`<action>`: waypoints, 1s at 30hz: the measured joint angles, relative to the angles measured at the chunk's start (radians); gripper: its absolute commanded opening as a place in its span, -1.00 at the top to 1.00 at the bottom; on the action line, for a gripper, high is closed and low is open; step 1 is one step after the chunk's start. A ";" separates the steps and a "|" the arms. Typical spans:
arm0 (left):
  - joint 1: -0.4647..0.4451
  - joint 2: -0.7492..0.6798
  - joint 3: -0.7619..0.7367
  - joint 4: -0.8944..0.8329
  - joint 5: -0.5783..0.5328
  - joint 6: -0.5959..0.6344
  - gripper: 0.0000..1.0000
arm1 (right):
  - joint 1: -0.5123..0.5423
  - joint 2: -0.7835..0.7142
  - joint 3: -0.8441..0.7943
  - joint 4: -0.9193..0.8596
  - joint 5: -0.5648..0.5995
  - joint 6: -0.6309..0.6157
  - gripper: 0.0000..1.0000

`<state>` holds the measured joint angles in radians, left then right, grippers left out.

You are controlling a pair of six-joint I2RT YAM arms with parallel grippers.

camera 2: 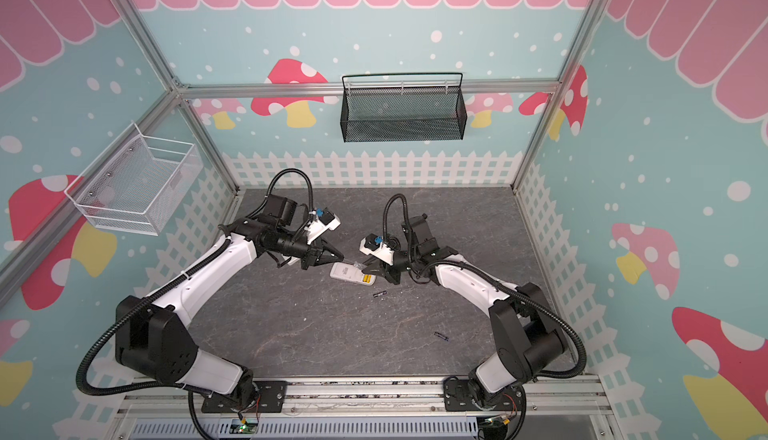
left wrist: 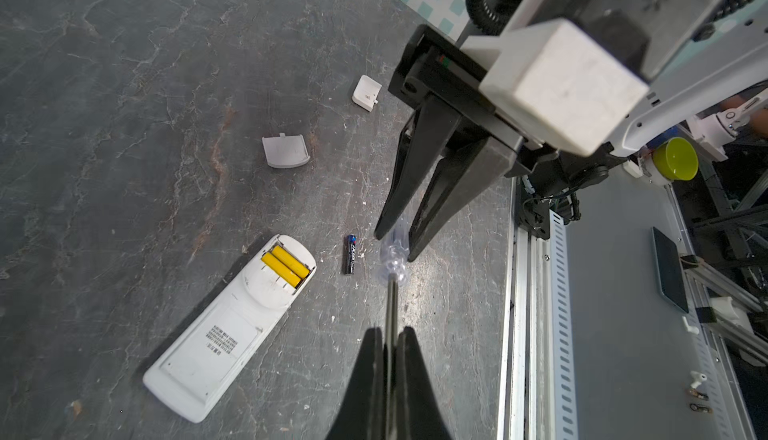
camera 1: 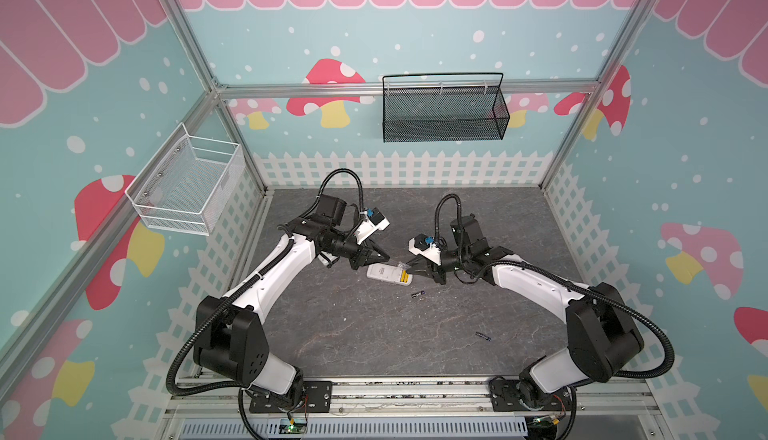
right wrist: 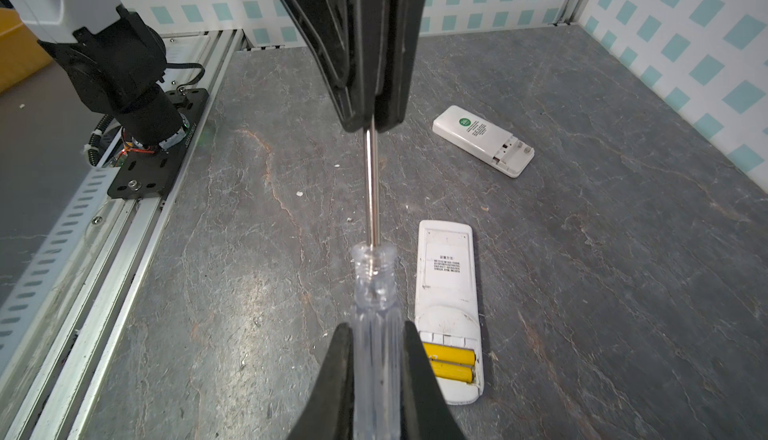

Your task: Unload the batteries from the remote control

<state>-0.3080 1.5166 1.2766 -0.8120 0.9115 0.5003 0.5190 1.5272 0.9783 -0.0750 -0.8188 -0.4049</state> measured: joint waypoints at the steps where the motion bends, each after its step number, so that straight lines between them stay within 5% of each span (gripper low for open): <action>1: 0.000 0.000 0.000 0.001 0.000 0.001 1.00 | 0.000 -0.004 -0.002 0.001 0.003 -0.001 0.63; 6: 0.012 0.000 0.000 0.004 0.006 -0.012 1.00 | -0.002 -0.057 -0.039 0.034 0.025 0.033 0.11; 10: 0.059 -0.004 -0.009 0.047 0.018 -0.088 1.00 | -0.013 -0.155 -0.141 0.132 0.058 0.115 0.00; 16: 0.113 -0.033 -0.035 0.137 0.063 -0.211 1.00 | -0.020 -0.243 -0.246 0.323 0.150 0.381 -0.39; 22: 0.178 -0.058 -0.111 0.333 0.158 -0.428 1.00 | -0.069 -0.260 -0.351 0.544 0.200 0.720 -0.44; 30: 0.195 -0.068 -0.213 0.599 0.260 -0.689 1.00 | -0.108 -0.183 -0.363 0.819 0.126 1.072 -0.48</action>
<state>-0.1135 1.4490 1.0637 -0.2127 1.1713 -0.1890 0.4107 1.3441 0.6155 0.7441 -0.6930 0.6670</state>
